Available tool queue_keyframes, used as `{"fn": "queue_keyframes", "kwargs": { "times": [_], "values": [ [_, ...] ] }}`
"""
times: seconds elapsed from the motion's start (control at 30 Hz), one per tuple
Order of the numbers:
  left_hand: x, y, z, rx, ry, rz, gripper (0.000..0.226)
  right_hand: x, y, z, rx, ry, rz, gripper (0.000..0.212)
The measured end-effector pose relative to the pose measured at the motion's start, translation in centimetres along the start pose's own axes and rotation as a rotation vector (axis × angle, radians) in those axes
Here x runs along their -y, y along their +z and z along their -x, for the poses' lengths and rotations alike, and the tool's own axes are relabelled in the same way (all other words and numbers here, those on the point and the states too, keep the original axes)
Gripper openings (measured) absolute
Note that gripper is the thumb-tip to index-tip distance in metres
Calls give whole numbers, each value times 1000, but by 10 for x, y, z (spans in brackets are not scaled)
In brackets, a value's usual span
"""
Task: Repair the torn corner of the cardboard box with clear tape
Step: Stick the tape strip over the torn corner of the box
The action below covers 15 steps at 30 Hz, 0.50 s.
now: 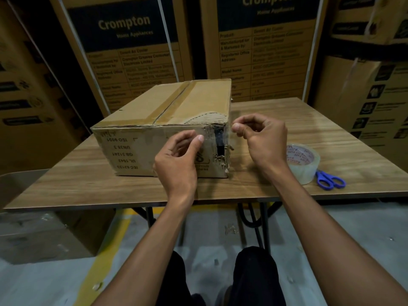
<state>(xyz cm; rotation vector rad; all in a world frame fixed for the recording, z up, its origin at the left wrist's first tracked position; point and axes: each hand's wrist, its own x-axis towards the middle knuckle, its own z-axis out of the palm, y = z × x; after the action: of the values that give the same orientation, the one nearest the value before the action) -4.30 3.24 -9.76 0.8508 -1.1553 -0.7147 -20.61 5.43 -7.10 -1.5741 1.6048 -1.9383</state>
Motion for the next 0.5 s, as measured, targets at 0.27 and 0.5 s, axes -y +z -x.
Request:
{"fn": "queue_keyframes", "kwargs": {
  "times": [0.27,0.5],
  "values": [
    [0,-2,-6,-73,66,-132,45,-5,-3,-3,8,5,23,13],
    [10,-5,-14,-80,120,-161,46,-7,-3,-4,29,-16,18,15]
  ]
}}
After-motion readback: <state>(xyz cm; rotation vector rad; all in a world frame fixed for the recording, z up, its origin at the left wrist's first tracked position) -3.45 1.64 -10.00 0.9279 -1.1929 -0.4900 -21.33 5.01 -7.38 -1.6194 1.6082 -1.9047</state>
